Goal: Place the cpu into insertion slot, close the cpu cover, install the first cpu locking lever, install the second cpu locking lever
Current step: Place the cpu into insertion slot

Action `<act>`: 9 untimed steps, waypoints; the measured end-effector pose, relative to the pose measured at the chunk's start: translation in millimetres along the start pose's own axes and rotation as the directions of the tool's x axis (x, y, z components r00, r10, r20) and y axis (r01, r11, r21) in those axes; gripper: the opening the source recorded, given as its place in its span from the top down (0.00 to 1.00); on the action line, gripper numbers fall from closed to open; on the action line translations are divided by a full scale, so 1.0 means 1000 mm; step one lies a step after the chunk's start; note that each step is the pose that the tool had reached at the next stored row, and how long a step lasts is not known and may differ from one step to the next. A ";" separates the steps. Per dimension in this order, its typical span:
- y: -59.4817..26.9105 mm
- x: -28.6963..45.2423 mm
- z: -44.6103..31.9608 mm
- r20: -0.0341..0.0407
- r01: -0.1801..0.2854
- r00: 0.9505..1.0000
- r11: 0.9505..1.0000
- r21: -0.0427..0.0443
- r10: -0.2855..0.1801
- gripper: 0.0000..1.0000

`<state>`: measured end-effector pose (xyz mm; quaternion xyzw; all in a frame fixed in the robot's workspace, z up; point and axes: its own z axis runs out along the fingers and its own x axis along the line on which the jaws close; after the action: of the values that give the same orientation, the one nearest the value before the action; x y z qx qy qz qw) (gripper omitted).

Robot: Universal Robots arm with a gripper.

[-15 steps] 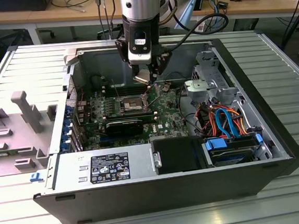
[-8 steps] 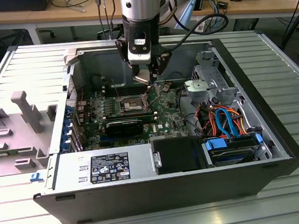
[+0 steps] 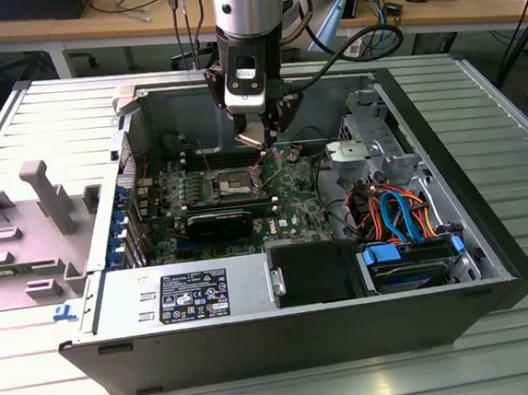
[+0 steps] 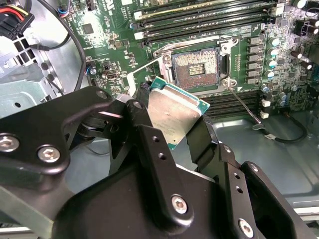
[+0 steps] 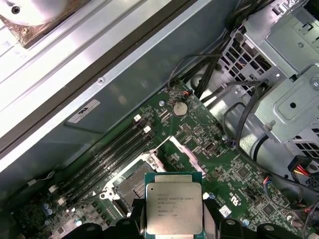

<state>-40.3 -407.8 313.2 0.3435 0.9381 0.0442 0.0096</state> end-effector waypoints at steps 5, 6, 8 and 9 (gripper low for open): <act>0.0000 0.0000 0.0000 0.001 -0.007 1.000 1.000 0.000 0.007 0.45; 0.0000 0.0000 0.0000 0.001 -0.009 1.000 1.000 0.000 0.009 0.45; 0.0000 0.0000 0.0000 0.001 -0.012 1.000 1.000 0.000 0.012 0.45; 0.0000 0.0000 0.0000 0.001 -0.013 1.000 1.000 0.000 0.013 0.45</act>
<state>-40.3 -407.8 313.2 0.3498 0.9357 0.0441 0.0099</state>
